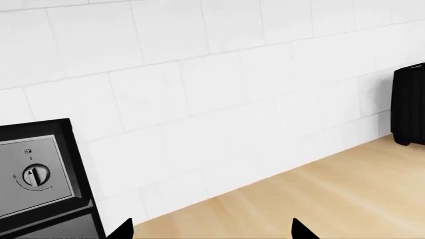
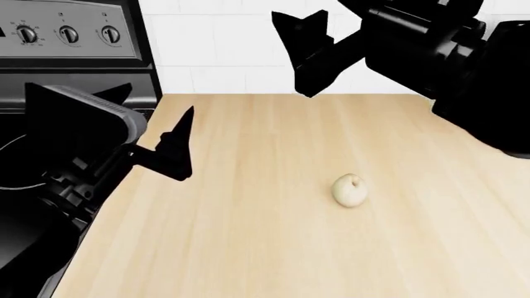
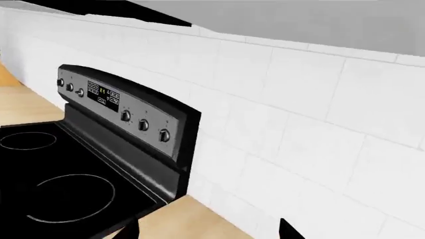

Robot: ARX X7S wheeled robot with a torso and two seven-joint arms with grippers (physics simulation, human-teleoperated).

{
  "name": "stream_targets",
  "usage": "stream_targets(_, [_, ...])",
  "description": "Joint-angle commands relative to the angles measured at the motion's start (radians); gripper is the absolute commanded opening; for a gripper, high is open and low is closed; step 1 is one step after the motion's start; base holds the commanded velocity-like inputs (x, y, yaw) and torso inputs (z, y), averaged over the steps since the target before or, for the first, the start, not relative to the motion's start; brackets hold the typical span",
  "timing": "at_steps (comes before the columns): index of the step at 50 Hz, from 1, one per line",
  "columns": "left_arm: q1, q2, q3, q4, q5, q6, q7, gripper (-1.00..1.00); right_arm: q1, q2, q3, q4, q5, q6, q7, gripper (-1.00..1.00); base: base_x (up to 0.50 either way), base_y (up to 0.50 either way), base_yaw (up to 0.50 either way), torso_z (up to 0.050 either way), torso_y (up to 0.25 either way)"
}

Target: Pick the lemon, apricot from the counter and place them in the cabinet. Then close the cabinet.

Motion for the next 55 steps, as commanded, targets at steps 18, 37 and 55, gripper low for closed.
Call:
stream_targets(18, [0.004,-0.003,0.014,-0.014,0.005,0.015,0.000,1.00,-0.173,0.194,0.057,-0.003,0.255,0.064,0.120,1.00,0.00,0.00,0.00,0.000,0.000])
stream_targets(37, [0.015,-0.001,0.017,-0.018,0.005,0.028,-0.002,1.00,-0.283,0.289,0.091,-0.207,0.171,0.014,0.024,1.00,0.00,0.00,0.00,0.000,0.000])
stream_targets(55, [0.026,0.000,0.023,-0.018,0.006,0.040,-0.004,1.00,-0.445,0.378,0.135,-0.299,0.176,-0.063,-0.006,1.00,0.00,0.00,0.00,0.000,0.000])
